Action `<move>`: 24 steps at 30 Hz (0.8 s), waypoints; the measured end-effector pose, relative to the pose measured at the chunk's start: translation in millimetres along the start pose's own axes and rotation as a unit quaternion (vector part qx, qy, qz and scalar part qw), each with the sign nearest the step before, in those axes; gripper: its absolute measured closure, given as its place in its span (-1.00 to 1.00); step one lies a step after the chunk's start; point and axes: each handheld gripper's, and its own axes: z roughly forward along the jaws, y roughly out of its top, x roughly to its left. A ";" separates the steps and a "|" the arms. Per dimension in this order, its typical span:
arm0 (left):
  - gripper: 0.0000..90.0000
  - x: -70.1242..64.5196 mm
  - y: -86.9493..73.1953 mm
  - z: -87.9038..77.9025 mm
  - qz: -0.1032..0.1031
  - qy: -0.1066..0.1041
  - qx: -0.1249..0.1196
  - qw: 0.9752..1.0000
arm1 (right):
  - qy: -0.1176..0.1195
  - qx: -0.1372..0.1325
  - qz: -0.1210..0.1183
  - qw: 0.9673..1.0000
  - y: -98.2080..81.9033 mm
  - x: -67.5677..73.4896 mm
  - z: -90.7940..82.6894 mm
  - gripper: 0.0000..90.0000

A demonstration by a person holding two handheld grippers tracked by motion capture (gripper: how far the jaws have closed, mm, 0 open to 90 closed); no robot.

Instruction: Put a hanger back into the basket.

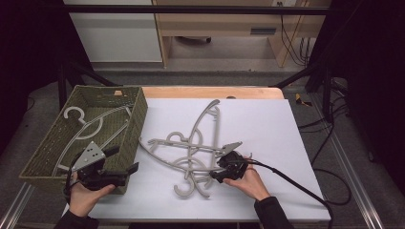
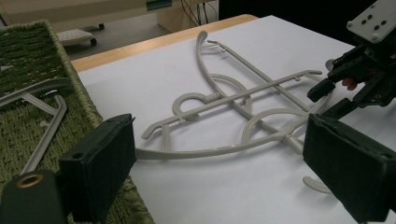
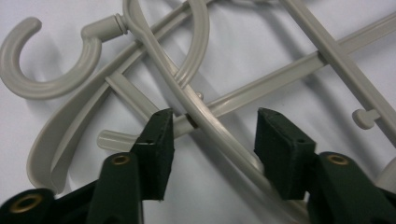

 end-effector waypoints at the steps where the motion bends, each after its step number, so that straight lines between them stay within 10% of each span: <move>1: -0.80 0.0 0.0 0.0 0.000 0.000 0.000 1.000 | -0.002 0.005 -0.008 1.000 -1.0 -1.5 0.3 0.16; 14: -0.79 -1.3 0.9 -1.6 0.003 -0.002 0.000 1.000 | 0.067 0.050 -0.021 0.996 -5.6 3.3 -10.1 0.78; 24: -0.78 -3.9 0.7 1.6 0.010 -0.005 0.006 1.000 | 0.061 0.053 -0.025 0.996 -6.5 4.6 -7.4 0.79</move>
